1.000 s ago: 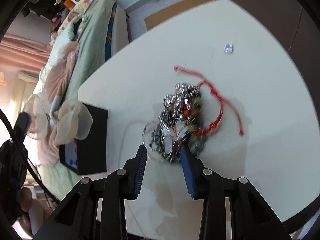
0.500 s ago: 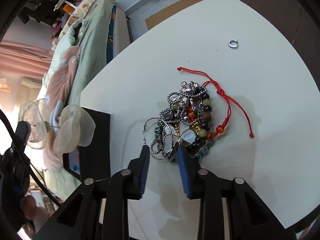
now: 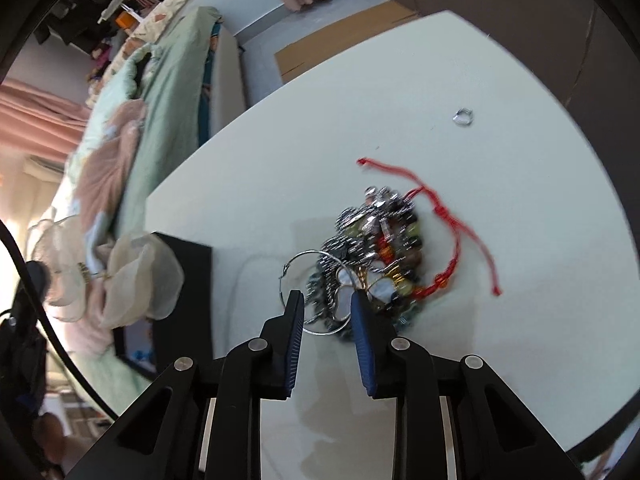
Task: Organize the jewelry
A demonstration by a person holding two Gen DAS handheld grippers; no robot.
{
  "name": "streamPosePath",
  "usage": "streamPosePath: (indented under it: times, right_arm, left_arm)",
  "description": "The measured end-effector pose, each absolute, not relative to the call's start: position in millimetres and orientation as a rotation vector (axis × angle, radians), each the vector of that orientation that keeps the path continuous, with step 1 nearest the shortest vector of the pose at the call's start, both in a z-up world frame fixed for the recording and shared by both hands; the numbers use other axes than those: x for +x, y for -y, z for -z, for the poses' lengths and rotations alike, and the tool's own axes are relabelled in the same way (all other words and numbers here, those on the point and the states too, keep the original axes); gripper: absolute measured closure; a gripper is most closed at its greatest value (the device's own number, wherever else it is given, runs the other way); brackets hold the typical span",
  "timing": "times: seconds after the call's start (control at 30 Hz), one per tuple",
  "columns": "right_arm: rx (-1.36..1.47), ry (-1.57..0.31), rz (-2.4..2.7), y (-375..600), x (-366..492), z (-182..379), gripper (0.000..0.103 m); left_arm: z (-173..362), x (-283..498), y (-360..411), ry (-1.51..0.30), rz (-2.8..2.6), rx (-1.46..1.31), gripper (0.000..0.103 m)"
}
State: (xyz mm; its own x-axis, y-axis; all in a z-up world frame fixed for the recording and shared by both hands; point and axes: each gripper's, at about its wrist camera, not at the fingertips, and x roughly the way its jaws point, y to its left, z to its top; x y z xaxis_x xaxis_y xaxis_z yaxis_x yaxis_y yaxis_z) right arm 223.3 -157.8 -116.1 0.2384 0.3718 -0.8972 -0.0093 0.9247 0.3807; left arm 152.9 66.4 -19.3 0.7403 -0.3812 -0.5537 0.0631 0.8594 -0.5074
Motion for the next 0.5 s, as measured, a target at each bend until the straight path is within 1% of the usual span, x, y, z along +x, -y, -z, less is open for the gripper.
streamPosePath:
  times: [0.43,0.5]
  right_arm:
    - [0.229,-1.279,-0.206,152.6,231.4,115.4,0.076]
    - [0.201,-1.274,-0.198,149.5,232.4,116.6,0.082]
  left_arm:
    - [15.3,146.8,-78.7,-0.690,0.252,-0.502,0.103]
    - [15.5,146.5,-81.3,-0.690,0.248,-0.507,0.103]
